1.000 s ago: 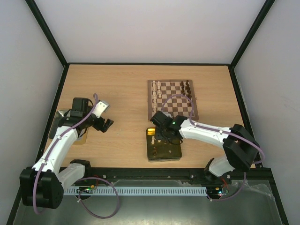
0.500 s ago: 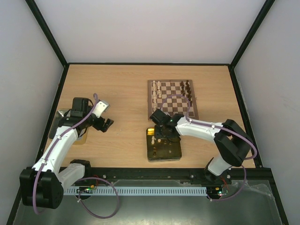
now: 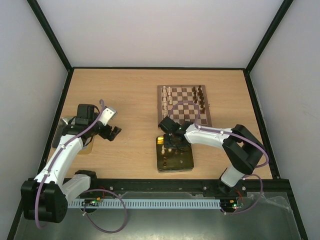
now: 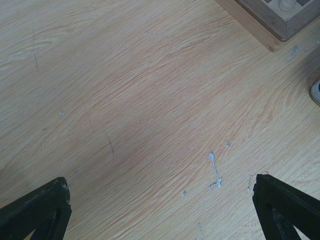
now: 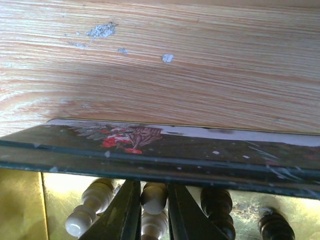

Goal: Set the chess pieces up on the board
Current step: Pick up the chess piece from the storage box.

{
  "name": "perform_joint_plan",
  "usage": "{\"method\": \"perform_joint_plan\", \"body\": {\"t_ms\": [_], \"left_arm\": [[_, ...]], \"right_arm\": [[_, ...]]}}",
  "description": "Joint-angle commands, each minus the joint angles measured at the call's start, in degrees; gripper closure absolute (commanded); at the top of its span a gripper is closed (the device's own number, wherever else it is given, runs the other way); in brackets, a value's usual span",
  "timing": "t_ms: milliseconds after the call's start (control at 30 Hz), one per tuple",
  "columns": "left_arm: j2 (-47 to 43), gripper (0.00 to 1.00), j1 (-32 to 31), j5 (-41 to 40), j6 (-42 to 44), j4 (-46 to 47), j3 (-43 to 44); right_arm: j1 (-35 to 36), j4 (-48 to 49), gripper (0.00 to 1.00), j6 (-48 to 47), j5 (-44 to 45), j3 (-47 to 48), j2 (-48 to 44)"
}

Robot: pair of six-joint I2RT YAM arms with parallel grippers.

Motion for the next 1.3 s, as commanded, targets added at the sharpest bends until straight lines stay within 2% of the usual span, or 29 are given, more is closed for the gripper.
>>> {"method": "perform_joint_plan", "body": {"t_ms": [0,100,400,867,1267], "left_arm": [[-0.98,0.01,-0.52,0.81,-0.33,0.30,0.10],[-0.91,0.01,-0.63,0.77,-0.33,0.37,0.07],[-0.58,0.01,-1.07,0.21,-0.59,0.60,0.03],[-0.64,0.01,-1.60,-0.81,-1.14,1.13,-0.22],[-2.85,0.01,-1.60,-0.63,-1.05,1.13,-0.69]], "right_arm": [[-0.39,0.17,0.88,-0.67,1.09,1.93,1.13],[-0.60,-0.24,0.93,-0.81,1.56,2.47,1.62],[-0.56,-5.15,0.93,-2.39,3.65,5.95,0.46],[-0.56,-18.53,0.93,-5.41,9.65,13.89,-5.35],[-2.63,-20.89,0.93,-6.69,13.60,26.03,2.97]]}}
